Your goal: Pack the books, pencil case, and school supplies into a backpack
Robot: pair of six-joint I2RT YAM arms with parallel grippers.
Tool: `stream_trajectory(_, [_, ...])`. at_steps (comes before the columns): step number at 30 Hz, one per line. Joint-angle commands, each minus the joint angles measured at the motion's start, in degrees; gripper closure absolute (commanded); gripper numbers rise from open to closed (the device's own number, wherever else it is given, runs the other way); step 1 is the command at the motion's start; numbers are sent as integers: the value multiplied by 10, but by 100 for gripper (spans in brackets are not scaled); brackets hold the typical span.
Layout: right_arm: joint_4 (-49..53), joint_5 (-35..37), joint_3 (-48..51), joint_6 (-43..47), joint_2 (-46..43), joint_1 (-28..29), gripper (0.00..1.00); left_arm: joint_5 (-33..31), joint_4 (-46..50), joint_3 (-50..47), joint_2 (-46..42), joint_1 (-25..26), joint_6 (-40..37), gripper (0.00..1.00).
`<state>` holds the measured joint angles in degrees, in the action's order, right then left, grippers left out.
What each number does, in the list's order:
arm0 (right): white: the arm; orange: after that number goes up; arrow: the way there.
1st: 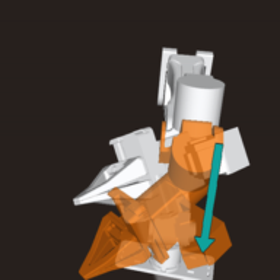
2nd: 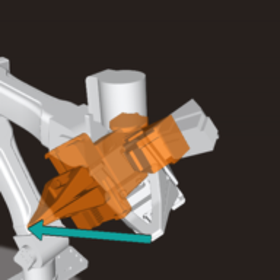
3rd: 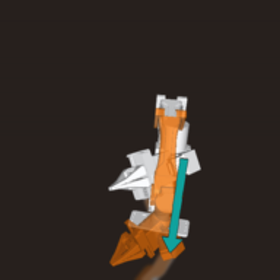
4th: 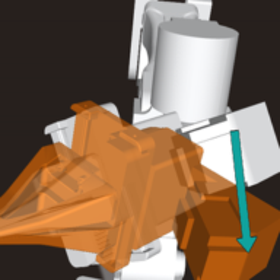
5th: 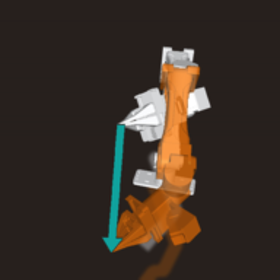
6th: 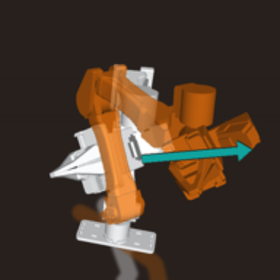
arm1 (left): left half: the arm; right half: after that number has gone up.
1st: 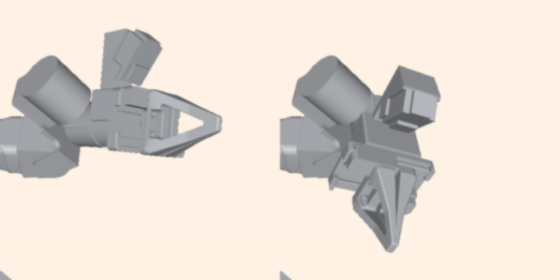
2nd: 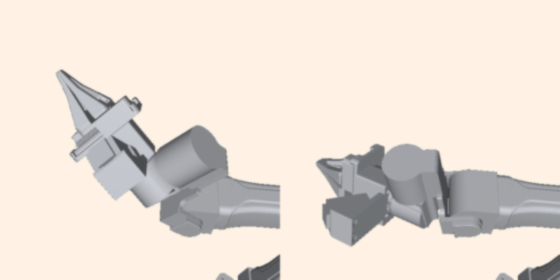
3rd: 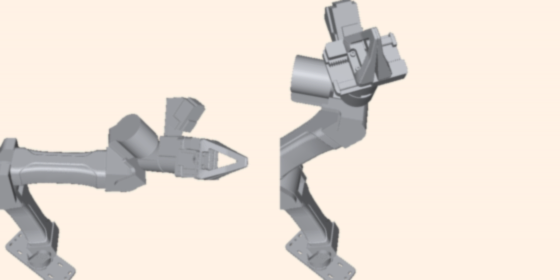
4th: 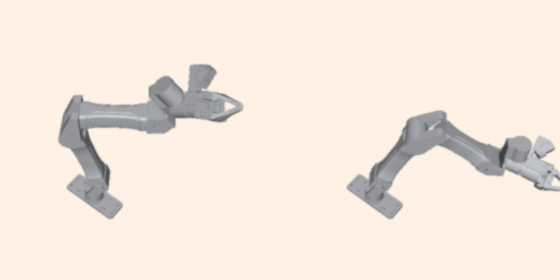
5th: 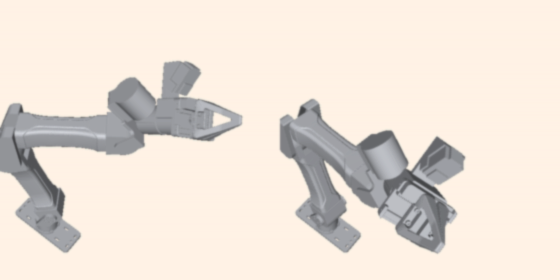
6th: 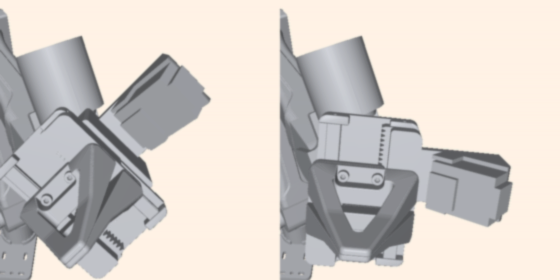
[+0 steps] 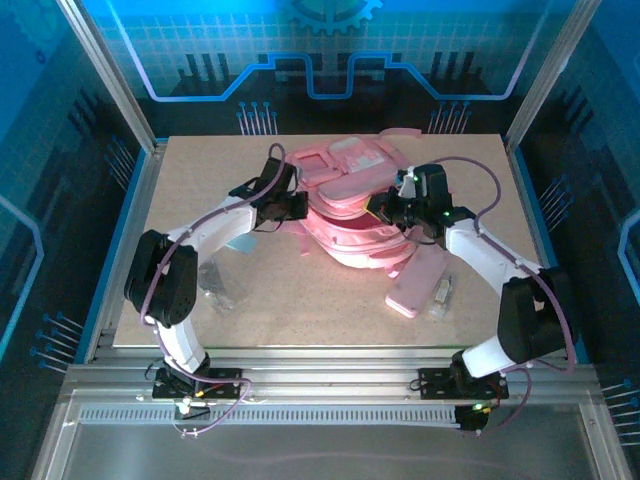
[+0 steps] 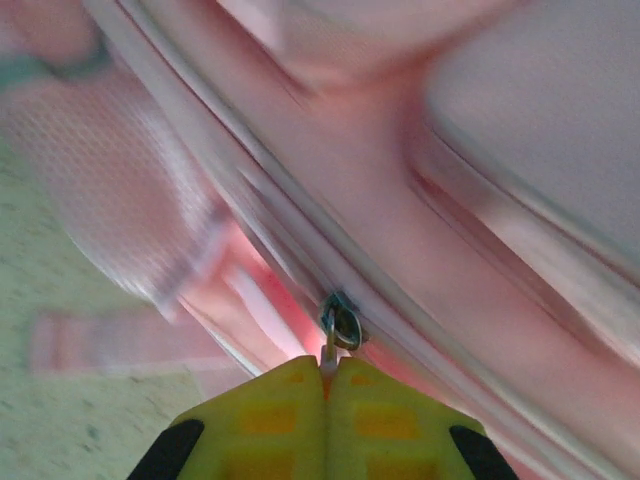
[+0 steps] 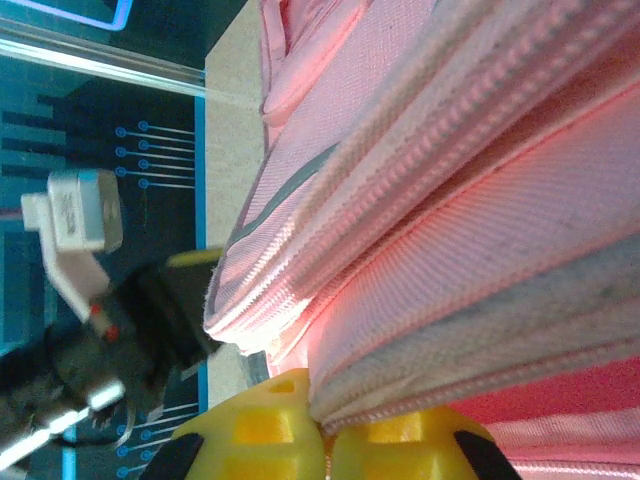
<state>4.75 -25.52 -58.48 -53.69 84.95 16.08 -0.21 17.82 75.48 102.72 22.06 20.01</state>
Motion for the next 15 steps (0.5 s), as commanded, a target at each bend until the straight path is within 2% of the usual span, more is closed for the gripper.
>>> stream_trajectory(1, [19, 0, -9, 34, -28, 2, 100, -119, -22, 28, 50, -51, 4, 100])
stream_trajectory(5, [21, -14, -21, 44, -15, 11, 100, -190, -10, 91, 98, -64, -17, 100])
stream_trajectory(6, [24, -18, -28, 48, -8, 14, 100, -189, 10, 112, 106, -67, -16, 94])
stream_trajectory(10, [32, -38, -55, 60, 22, 21, 100, -128, 38, 116, 80, -61, -23, 39])
stream_trajectory(11, [32, -42, -61, 63, 27, 21, 100, -108, 30, 101, 57, -55, -27, 30])
stream_trajectory(14, [51, -40, -87, 79, 40, 21, 100, -67, -22, 28, -14, -31, -52, 16])
stream_trajectory(15, [63, -40, -99, 86, 45, 20, 100, -60, -43, 1, -37, -18, -68, 15])
